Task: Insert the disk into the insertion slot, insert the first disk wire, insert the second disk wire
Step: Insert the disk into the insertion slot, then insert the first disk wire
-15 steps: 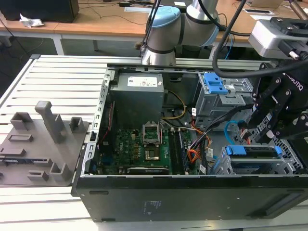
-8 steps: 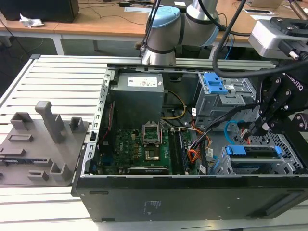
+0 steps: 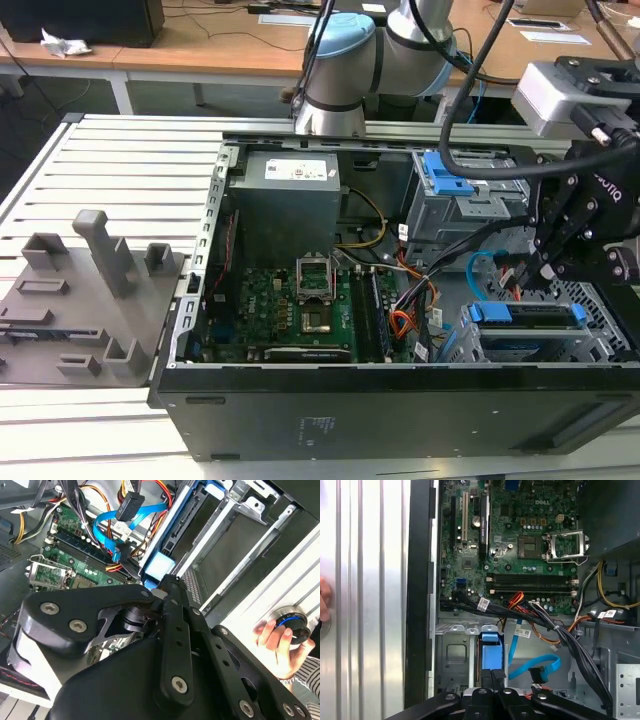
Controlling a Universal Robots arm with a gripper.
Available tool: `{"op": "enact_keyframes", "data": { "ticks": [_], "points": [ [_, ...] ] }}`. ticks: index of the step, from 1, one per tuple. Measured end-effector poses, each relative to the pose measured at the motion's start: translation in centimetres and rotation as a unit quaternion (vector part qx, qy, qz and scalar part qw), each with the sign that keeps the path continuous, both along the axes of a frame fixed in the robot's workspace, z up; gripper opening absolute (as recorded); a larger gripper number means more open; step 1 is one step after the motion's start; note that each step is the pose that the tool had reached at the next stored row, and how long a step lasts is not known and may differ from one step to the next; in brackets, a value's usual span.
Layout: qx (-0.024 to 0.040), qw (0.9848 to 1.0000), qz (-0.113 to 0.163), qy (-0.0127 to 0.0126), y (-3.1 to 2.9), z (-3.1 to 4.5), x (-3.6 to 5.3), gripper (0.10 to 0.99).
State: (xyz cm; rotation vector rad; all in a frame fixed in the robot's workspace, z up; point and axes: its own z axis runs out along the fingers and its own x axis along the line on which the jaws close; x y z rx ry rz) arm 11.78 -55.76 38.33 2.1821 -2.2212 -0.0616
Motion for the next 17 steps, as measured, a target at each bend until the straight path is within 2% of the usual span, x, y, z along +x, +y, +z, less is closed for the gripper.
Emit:
{"op": "enact_keyframes", "data": {
  "ticks": [9,17],
  "points": [
    [0.0000,1.0000,0.000,0.0000,0.00,-2.63,0.52,0.106],
    [0.0000,1.0000,0.000,0.0000,0.00,-2.67,0.53,0.106]
  ]
}}
